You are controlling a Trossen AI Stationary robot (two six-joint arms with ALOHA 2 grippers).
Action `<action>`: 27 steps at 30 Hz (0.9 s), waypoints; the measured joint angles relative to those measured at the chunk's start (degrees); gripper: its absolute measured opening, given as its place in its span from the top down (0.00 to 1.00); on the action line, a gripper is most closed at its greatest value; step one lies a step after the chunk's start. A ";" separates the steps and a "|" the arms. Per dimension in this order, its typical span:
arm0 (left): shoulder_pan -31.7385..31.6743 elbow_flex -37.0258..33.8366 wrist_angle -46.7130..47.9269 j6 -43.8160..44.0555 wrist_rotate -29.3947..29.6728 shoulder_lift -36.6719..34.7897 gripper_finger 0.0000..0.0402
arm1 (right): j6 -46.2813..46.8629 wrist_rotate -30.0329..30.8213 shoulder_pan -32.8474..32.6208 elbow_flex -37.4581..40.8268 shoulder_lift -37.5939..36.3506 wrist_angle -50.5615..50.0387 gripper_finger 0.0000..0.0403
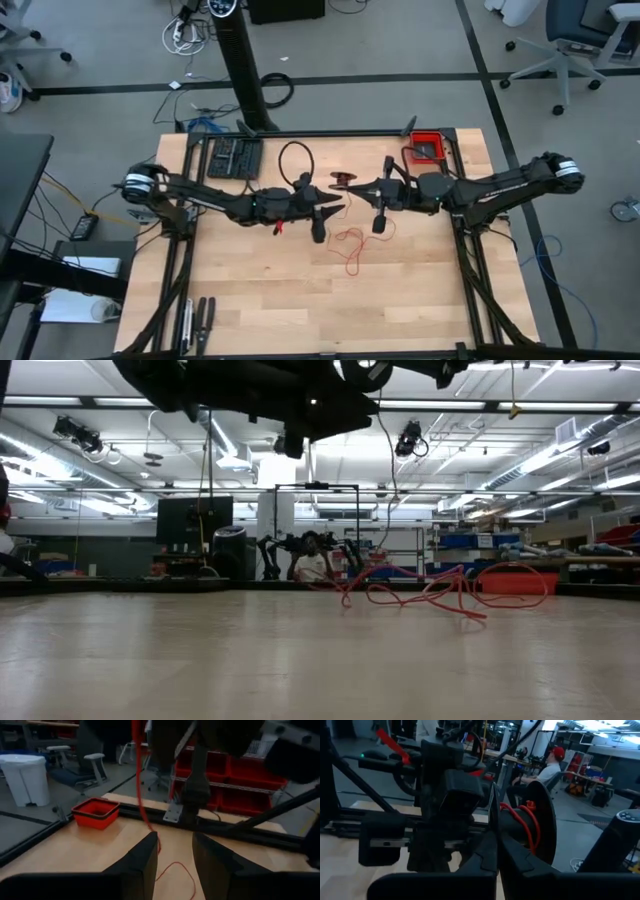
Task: Coil cords
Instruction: Coil the red wire on the black spool
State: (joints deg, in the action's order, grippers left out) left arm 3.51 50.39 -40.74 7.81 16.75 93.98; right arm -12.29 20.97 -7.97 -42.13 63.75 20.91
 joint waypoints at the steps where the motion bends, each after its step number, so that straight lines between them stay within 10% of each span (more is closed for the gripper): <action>1: -0.02 0.00 -0.45 -0.10 0.22 0.50 0.68 | 0.00 0.00 0.00 0.00 0.15 0.23 1.00; 27: -0.50 -0.02 -7.68 -6.03 4.57 5.30 0.68 | 0.59 -2.73 -0.50 -0.02 2.13 5.48 1.00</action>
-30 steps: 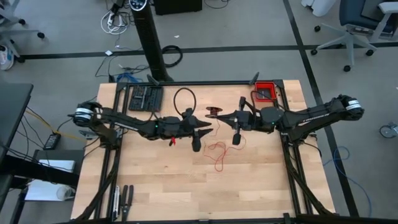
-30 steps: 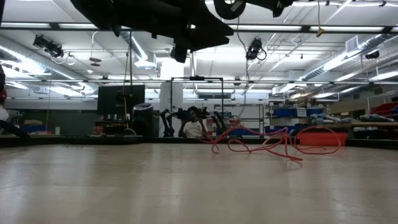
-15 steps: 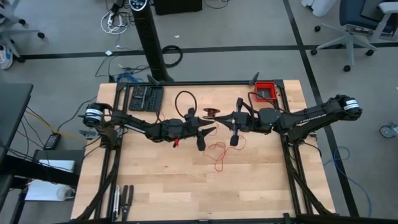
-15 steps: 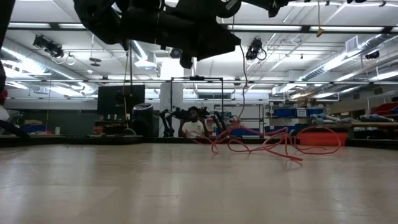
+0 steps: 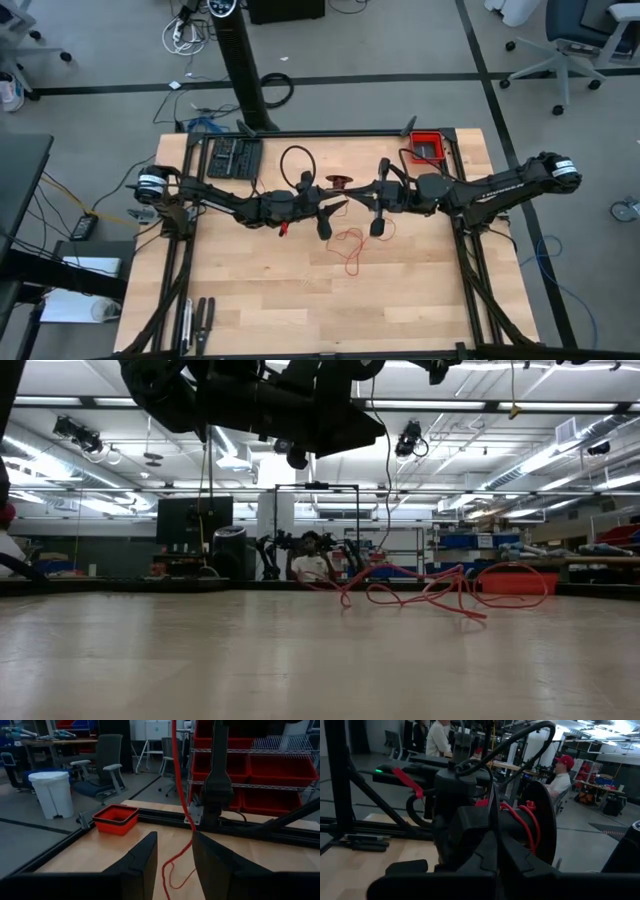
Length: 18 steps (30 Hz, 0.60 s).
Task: Coil cords
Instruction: Coil the red wire on the black spool
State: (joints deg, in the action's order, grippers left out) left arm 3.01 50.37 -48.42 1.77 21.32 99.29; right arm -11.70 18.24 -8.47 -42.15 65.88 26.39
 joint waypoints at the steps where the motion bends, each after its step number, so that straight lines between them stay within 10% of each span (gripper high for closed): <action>1: 0.00 0.00 -0.08 0.12 -0.01 0.00 0.68 | 0.01 -0.02 0.00 -0.01 0.31 0.45 1.00; 18: 0.09 -0.02 2.95 0.07 -4.48 0.00 0.69 | -2.33 -0.49 -0.09 -0.06 2.23 3.75 1.00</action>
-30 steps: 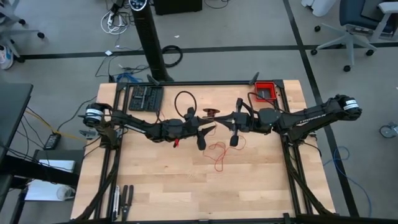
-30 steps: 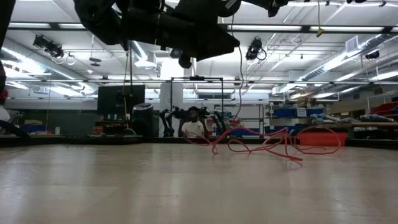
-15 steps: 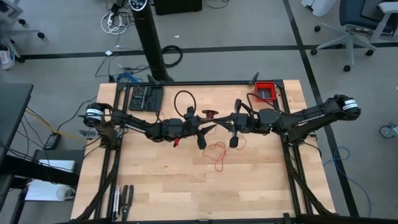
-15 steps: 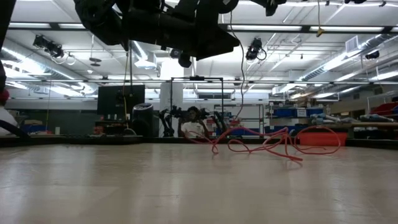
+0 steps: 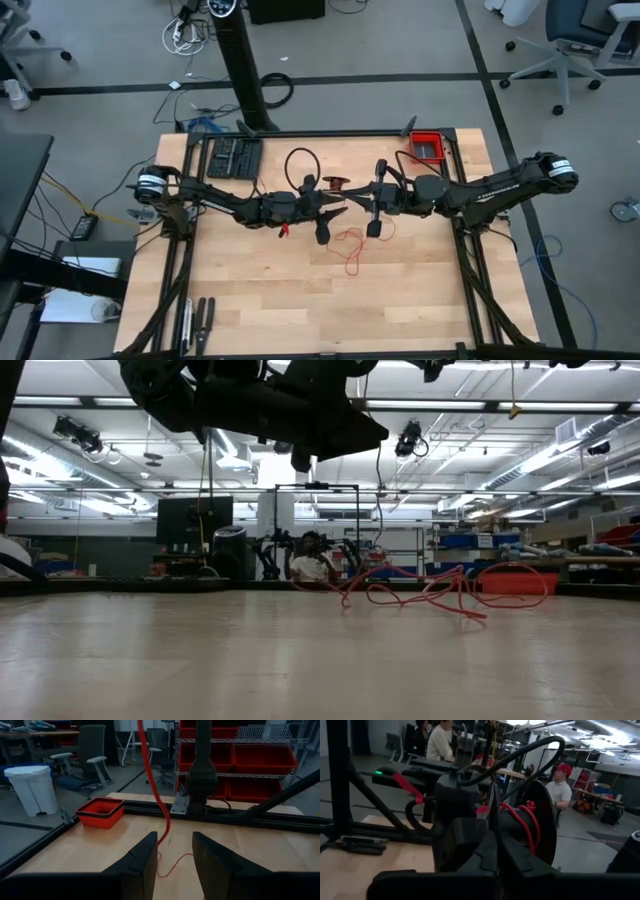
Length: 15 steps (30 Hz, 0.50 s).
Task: Coil cords
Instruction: Coil the red wire on the black spool
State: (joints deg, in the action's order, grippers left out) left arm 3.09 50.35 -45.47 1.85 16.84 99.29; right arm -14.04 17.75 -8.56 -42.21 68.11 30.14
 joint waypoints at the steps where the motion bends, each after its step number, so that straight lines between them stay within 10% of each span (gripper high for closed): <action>1: 0.00 0.00 0.00 0.00 0.00 0.00 0.69 | 0.09 -0.14 0.00 0.02 0.02 -0.20 1.00; 15: -0.09 0.00 -1.70 1.57 0.34 0.00 0.98 | 0.85 -0.78 0.00 0.02 2.11 0.02 1.00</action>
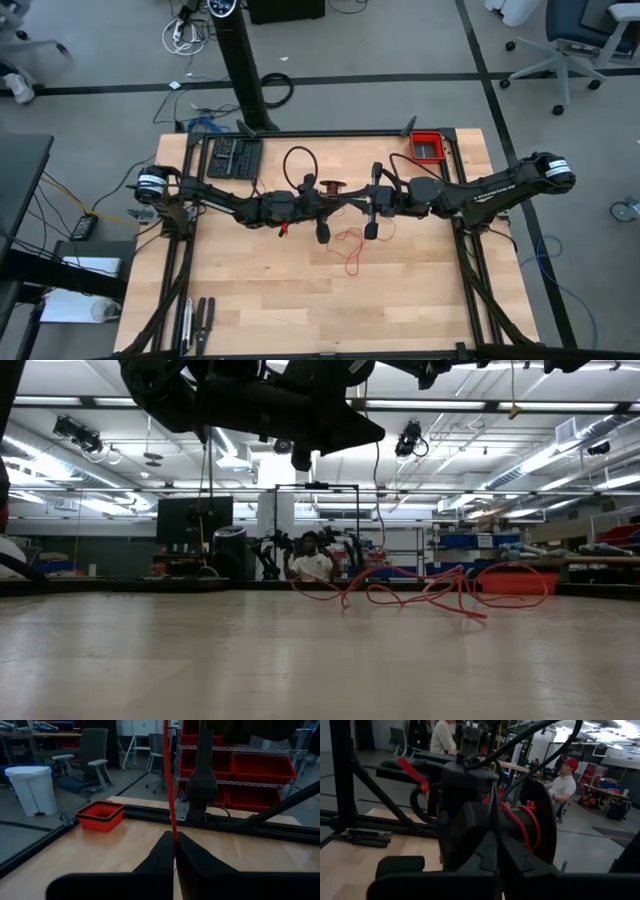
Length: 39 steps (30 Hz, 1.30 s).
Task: Coil cords
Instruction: Coil the red wire on the black spool
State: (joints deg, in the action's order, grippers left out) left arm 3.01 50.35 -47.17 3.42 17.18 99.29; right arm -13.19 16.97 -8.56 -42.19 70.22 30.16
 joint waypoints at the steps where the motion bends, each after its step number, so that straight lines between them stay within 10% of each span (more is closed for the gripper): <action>1: 0.00 0.00 0.46 0.02 0.18 -0.02 0.99 | 0.00 0.03 0.00 0.00 -0.02 -0.07 1.00; 20: 0.00 0.00 26.32 -4.54 4.17 -10.93 1.00 | -0.79 -1.75 -0.75 0.00 -5.79 -16.87 1.00; 28: 2.36 0.02 32.02 -5.51 -7.14 -15.78 1.00 | 3.45 -3.52 -1.51 0.00 -5.72 -26.55 1.00; 39: 4.15 5.74 43.01 -15.01 -6.34 -15.61 1.00 | 9.44 -8.39 -2.17 0.00 -3.47 -32.97 1.00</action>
State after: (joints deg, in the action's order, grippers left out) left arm 7.16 56.08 -4.17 -11.59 10.84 83.68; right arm -3.75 8.58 -10.72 -42.19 66.74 -2.81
